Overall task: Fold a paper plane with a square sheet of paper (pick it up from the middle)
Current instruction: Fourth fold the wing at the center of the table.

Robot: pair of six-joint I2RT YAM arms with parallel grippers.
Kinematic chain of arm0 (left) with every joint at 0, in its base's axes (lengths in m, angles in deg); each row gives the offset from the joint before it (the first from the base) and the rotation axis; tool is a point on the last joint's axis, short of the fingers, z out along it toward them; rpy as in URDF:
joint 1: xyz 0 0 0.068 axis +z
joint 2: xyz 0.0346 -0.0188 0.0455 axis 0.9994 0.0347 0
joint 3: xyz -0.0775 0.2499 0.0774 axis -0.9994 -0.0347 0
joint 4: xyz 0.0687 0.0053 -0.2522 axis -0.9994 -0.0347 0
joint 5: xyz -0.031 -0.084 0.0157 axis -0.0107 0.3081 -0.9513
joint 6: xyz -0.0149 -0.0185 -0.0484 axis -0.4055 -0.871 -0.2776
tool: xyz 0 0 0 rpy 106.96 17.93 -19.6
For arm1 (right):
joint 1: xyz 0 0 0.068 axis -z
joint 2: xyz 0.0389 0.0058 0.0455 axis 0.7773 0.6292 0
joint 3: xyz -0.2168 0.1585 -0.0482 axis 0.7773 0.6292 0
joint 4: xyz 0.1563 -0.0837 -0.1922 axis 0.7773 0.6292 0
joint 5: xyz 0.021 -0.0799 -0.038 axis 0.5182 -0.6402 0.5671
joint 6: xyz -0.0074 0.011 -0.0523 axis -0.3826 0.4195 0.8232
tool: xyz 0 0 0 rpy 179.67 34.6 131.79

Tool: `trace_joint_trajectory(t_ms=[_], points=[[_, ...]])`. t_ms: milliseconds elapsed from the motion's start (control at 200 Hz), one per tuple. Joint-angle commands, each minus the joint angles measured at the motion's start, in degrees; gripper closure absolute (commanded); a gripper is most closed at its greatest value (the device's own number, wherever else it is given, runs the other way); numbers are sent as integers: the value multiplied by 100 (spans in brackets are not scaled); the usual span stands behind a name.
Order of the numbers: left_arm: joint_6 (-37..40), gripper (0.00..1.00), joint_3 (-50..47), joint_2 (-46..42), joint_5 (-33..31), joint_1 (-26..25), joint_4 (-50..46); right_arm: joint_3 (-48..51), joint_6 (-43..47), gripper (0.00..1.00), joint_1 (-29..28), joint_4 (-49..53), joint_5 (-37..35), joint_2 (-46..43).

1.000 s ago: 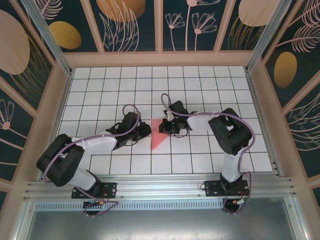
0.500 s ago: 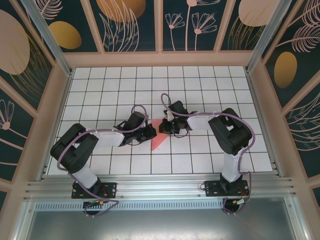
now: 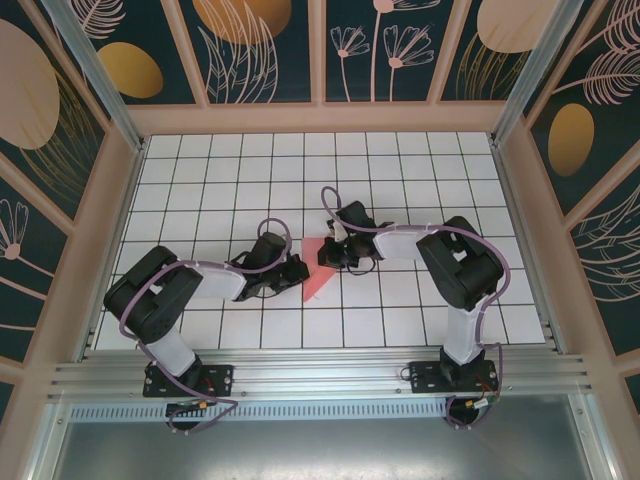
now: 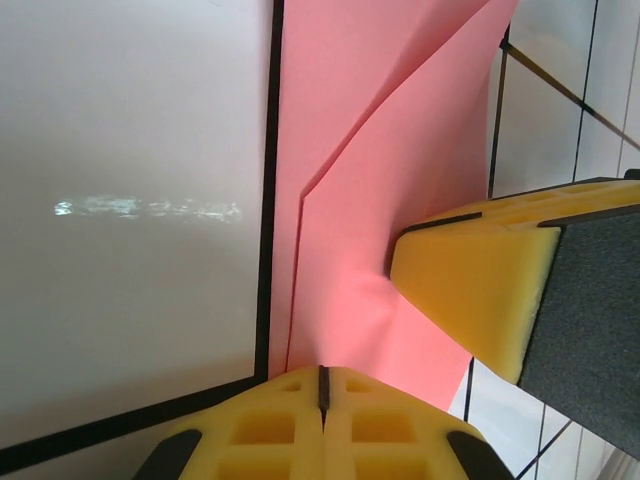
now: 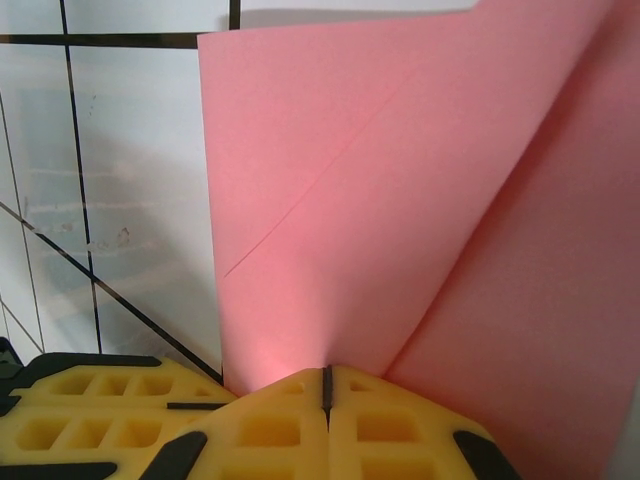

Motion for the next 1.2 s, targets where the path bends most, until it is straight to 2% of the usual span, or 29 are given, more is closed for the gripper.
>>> trace_joint_trajectory(t_ms=[0, 370, 575, 821, 921, 1191], points=[[-134, 97, -244, 327, -1, 16, -4, -116, 145, 95, -49, 339, -261, 59], [-326, 97, -526, 262, 217, 9, 424, 6, -181, 94, -157, 70, 108, -682], [-327, 97, -527, 201, 200, 7, 411, 195, -478, 96, -251, -116, -106, -374], [-327, 96, -492, 169, 164, 11, 391, 278, -375, 97, -295, -44, -340, 94], [-359, 95, -453, -128, 123, 12, 372, 370, -281, 98, -295, -28, -430, 106], [55, 91, 411, -533, -473, 57, -703, 411, 10, 98, -295, -6, -472, -48]])
